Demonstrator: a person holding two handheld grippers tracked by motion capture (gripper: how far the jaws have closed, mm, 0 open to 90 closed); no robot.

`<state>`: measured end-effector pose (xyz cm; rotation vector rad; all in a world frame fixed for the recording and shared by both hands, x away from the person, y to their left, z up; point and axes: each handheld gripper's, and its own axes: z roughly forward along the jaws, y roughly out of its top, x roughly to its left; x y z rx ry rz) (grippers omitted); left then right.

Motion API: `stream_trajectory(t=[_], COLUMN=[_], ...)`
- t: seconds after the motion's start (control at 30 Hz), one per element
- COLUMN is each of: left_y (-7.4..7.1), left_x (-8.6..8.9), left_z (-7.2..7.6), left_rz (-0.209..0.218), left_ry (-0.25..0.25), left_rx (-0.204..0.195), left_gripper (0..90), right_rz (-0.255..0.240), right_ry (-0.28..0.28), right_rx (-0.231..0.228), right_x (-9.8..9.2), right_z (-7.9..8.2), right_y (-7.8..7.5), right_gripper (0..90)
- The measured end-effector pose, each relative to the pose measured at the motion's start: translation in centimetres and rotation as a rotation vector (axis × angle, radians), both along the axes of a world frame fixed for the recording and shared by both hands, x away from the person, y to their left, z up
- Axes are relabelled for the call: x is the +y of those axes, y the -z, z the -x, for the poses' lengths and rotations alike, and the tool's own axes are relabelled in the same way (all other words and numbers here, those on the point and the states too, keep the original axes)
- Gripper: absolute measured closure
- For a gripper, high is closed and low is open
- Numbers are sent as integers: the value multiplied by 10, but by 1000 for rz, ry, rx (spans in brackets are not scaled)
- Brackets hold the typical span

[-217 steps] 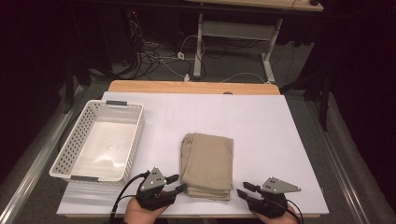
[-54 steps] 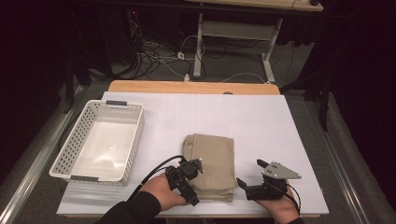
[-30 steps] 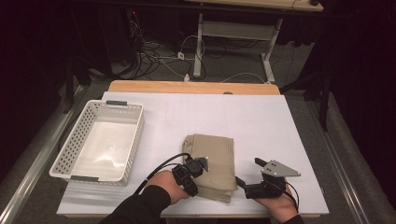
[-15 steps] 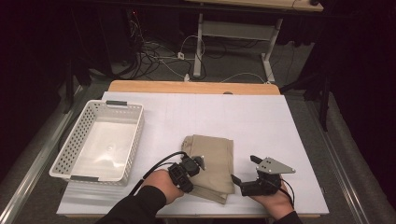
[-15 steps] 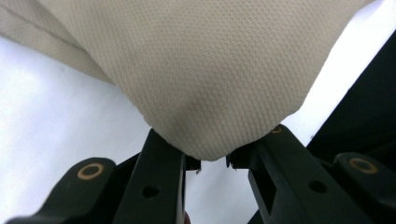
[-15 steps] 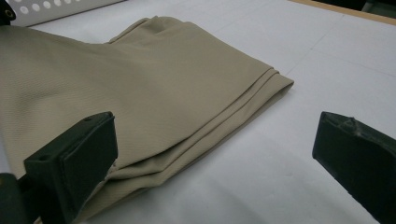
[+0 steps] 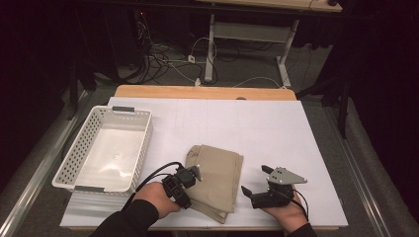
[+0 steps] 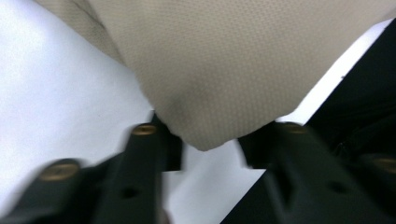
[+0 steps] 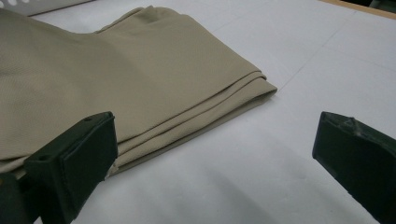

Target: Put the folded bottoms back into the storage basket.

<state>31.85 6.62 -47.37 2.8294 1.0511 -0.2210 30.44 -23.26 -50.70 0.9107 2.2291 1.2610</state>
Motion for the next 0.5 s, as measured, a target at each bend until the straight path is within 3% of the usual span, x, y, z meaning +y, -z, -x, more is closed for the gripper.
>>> stream_trajectory(t=[0.1, 0.23, 0.37, 0.5], left_y=[2, 4, 5, 5], left_x=[-1, -4, -11, -13], left_z=[-2, -5, -7, -8], left_rz=[7, 40, 44, 59], left_ry=[-26, -26, -20, -16], left_rx=[-4, 22, 32, 34], left_gripper=[386, 364, 363, 490], right_rz=[3, 5, 10, 17], right_ry=[2, 1, 2, -2], right_rx=[1, 1, 2, 0], right_x=[-1, -1, -1, -1], right_z=[1, 2, 3, 3], right_y=[0, 1, 1, 2], right_gripper=[6, 7, 7, 6])
